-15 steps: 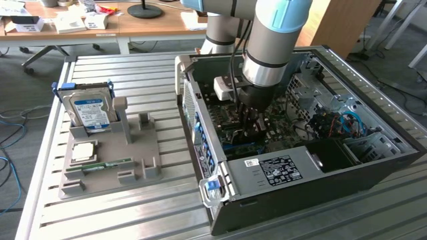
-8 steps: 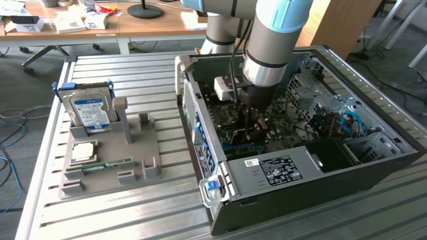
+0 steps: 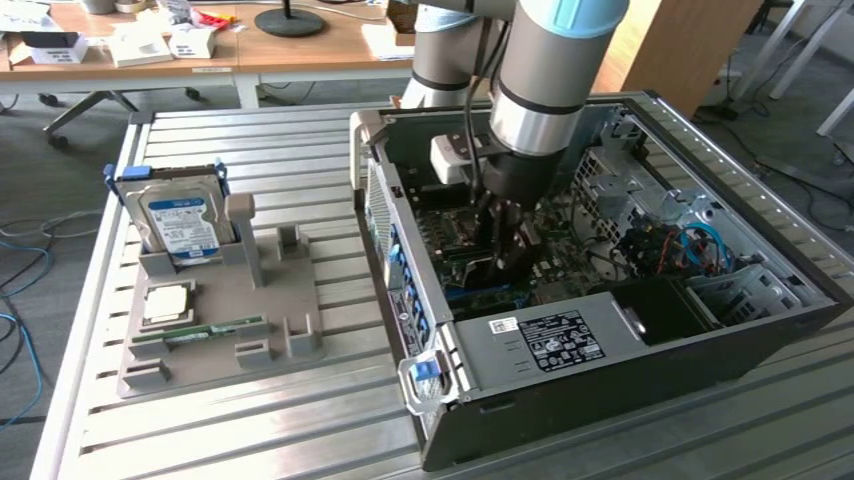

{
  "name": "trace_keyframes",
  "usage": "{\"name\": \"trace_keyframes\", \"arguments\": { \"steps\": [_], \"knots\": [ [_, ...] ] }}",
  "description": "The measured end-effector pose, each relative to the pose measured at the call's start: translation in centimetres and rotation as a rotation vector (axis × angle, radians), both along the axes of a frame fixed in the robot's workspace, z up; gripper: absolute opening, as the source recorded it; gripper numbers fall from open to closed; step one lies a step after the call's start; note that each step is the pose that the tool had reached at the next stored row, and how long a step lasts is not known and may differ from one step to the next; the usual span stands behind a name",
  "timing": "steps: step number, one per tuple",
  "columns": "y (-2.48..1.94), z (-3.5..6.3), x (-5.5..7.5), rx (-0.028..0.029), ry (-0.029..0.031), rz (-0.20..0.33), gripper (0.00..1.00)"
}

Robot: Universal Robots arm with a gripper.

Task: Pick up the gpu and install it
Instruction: 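Insert the gpu into the slot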

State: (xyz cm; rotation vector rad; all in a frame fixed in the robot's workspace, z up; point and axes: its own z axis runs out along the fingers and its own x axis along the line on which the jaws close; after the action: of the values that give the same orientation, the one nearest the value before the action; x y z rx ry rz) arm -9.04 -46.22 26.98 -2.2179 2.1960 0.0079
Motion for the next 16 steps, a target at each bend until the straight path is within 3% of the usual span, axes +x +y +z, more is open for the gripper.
{"name": "trace_keyframes", "arguments": {
  "steps": [11,16],
  "knots": [
    [0.0,2.98,0.0,-0.0001,0.0001,0.0,0.56],
    [0.0,3.11,0.0,-0.0002,0.0001,0.0,0.56]
  ]
}}
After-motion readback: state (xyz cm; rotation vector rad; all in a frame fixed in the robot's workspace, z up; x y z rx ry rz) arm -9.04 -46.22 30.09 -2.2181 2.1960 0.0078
